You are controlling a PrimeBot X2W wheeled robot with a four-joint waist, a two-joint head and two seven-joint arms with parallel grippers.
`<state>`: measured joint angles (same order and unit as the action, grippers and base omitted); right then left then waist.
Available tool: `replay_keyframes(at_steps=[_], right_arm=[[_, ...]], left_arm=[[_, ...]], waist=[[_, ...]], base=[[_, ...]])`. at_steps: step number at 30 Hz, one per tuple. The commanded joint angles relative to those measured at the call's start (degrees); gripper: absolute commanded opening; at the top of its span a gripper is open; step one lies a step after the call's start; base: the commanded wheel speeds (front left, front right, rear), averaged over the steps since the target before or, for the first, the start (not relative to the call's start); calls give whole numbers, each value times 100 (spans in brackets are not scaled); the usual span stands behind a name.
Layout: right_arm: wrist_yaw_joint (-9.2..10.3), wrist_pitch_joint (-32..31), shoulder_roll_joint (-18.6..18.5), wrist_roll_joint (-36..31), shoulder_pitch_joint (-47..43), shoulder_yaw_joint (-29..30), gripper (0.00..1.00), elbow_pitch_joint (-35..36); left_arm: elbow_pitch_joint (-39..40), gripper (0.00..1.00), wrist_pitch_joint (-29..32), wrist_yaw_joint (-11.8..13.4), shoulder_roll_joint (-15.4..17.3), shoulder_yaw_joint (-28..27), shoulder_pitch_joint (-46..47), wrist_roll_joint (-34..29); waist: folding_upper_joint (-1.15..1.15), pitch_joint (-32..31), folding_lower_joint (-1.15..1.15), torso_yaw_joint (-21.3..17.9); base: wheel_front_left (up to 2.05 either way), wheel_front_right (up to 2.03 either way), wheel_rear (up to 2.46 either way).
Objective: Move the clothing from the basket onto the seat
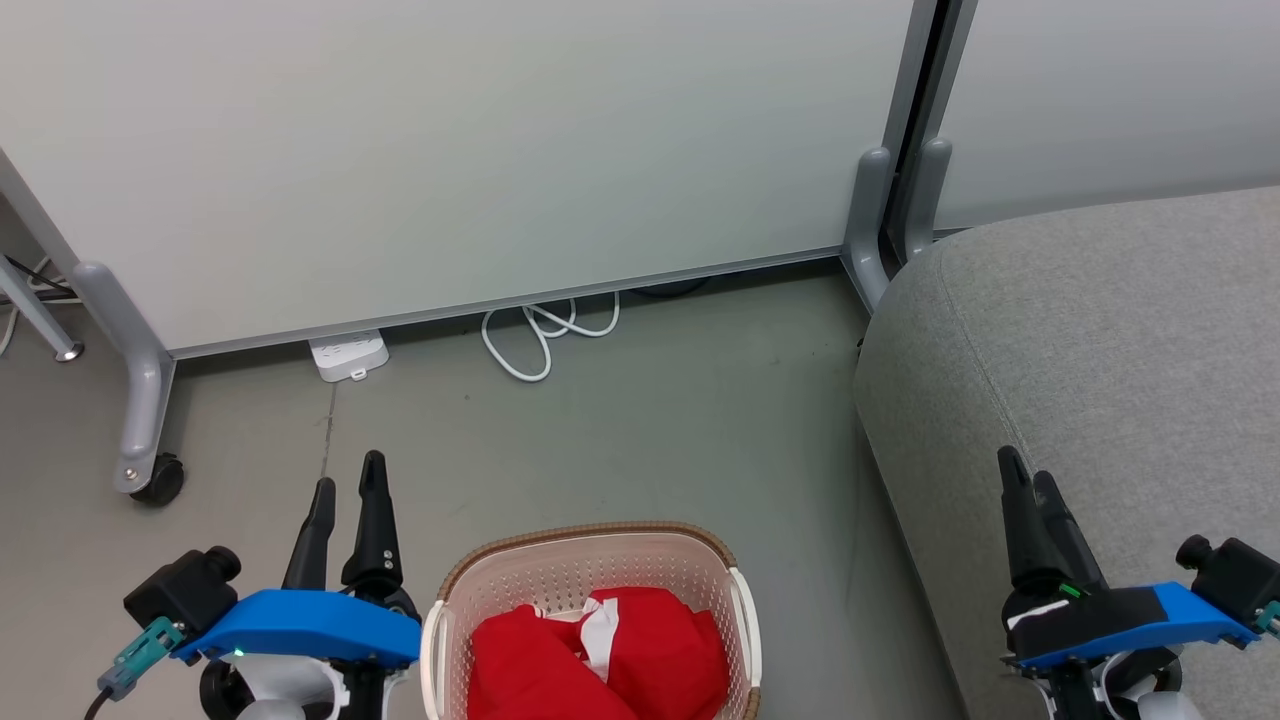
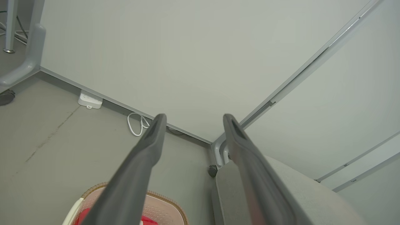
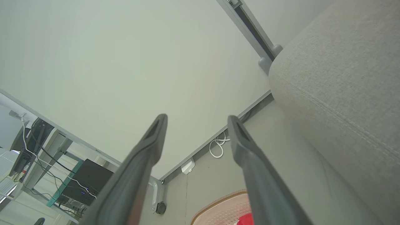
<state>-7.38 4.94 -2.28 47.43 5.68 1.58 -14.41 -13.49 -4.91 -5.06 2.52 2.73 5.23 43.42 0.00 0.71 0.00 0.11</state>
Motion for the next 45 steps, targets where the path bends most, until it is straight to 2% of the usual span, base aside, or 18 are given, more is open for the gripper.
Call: replay_keyframes(at_steps=[1,24,45], right_arm=[[-9,68,-46,-224,93,-28,100,35],[-12,444,-59,-1692,103,-203,100,-84],[-14,702,-69,-2733,132,-310,100,-169]], left_arm=[[48,100,-71,12,41,49,174,-227],[-20,100,-444,-5,53,344,209,-1771],[-132,100,-707,-25,59,501,249,-2829]], waist=[[0,1,0,3],[0,22,0,30],[0,24,0,40]], base=[[0,0,0],[0,0,0],[0,0,0]])
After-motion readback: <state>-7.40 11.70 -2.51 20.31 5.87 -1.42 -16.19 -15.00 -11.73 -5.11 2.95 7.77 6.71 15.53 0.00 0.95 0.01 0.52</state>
